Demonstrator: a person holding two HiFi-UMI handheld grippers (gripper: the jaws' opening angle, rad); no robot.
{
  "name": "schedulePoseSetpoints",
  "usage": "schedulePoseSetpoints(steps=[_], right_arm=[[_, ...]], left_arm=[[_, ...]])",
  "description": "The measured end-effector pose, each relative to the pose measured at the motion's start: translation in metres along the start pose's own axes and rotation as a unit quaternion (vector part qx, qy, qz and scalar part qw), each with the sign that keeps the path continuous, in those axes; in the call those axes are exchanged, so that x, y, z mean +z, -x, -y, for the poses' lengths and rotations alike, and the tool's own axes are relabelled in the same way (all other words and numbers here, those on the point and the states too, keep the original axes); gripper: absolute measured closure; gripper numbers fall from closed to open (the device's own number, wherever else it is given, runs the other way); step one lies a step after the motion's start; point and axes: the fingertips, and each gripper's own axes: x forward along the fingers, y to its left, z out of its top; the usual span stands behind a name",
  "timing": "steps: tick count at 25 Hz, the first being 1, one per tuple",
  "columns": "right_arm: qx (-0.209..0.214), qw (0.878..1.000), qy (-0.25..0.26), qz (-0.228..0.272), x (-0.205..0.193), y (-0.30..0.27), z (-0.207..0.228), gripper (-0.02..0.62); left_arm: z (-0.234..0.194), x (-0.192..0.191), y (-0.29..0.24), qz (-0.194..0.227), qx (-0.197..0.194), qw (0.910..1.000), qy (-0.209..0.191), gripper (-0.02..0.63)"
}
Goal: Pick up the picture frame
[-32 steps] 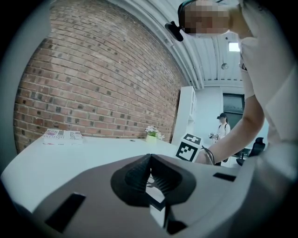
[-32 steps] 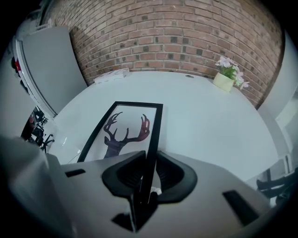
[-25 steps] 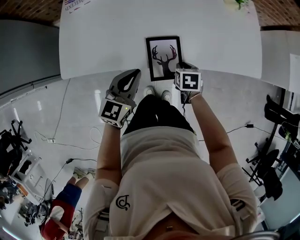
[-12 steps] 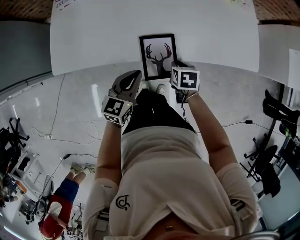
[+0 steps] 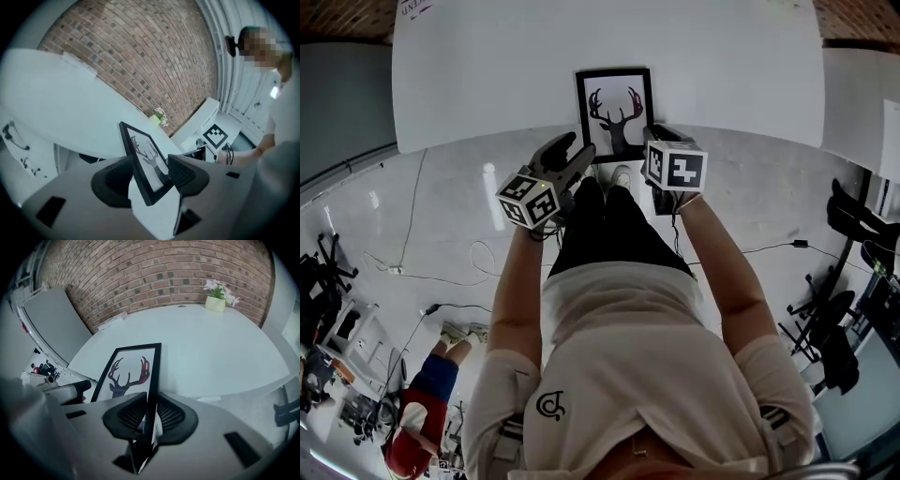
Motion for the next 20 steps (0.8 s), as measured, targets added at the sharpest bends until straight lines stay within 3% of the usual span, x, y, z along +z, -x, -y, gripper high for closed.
schedulePoseSetpoints(steps=[4,9,20], right_arm=[[0.003,1.000,0.003,0.016,0.000,-0.002,-0.002,0.518],[0.006,1.000,0.001,0.026,0.002,0.000,-0.003,0.519],[0.020,0.998,-0.015,0.058,0.007,0.001,-0.002,0.534]], left_arm=[[-0.017,-0.024,-0.014,-0.036,-0.031,0.9932,0.106,0.345],[-0.008,-0.039,-0.031,-0.077,-0.105,0.9728,0.191,0.352],[-0.008,-0.041,-0.056,-0.087,-0.131,0.9622,0.222,0.492]])
